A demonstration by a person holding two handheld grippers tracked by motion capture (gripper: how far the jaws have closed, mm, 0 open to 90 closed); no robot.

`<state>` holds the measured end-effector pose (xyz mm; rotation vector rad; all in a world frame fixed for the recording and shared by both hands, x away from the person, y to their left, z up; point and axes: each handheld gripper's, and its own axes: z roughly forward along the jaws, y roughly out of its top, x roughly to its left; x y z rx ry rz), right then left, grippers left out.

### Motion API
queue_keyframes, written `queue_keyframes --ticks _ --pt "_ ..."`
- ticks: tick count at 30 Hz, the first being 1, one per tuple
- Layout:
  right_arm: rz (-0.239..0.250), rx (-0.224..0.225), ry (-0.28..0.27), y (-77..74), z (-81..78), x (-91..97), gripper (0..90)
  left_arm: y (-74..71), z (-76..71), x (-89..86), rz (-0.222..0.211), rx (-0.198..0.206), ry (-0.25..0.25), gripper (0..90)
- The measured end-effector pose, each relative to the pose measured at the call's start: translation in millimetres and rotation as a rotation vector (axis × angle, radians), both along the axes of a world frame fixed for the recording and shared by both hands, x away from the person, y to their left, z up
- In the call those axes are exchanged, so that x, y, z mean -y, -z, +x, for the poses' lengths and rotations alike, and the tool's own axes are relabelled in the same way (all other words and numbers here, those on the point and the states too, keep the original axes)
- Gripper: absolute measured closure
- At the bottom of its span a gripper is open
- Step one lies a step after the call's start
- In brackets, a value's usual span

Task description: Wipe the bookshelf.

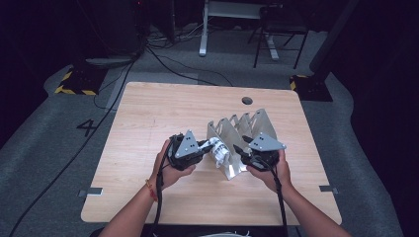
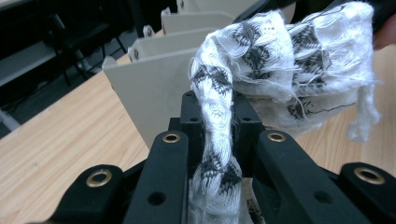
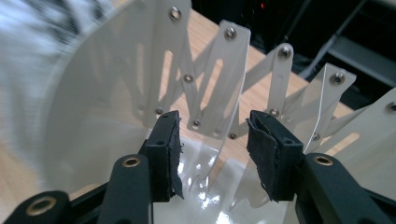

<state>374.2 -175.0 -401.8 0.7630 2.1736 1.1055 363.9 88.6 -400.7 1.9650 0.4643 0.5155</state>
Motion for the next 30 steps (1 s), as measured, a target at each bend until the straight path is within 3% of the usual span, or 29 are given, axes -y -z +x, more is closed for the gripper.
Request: queue_keyframes --ticks 5,8,12,15,17,24,30 --pt "-0.002 -0.049 0.000 10.6 14.4 -9.1 57.1 -0.5 0.2 2.9 0.008 0.017 -0.014 79.2" --pt "-0.007 -0.056 0.000 17.4 20.8 -15.8 63.2 -1.9 2.4 3.5 0.009 0.032 -0.053 77.1" --pt "0.007 -0.035 0.024 22.9 25.9 -21.5 69.1 -1.7 6.3 4.4 0.015 0.043 -0.072 77.2" --pt "0.005 -0.003 0.040 24.2 27.4 -21.8 79.4 4.1 9.7 6.0 0.028 0.029 -0.071 77.9" --pt "0.013 0.003 0.047 24.4 29.3 -20.1 82.1 10.1 12.2 6.7 0.030 0.008 -0.064 78.1" --pt "0.043 -0.013 0.035 27.0 29.4 -13.9 86.8 33.9 12.0 13.6 0.107 -0.066 -0.015 78.5" --pt "0.051 -0.035 -0.029 26.4 20.6 -10.5 87.5 44.1 -5.3 19.0 0.176 -0.070 0.035 78.7"
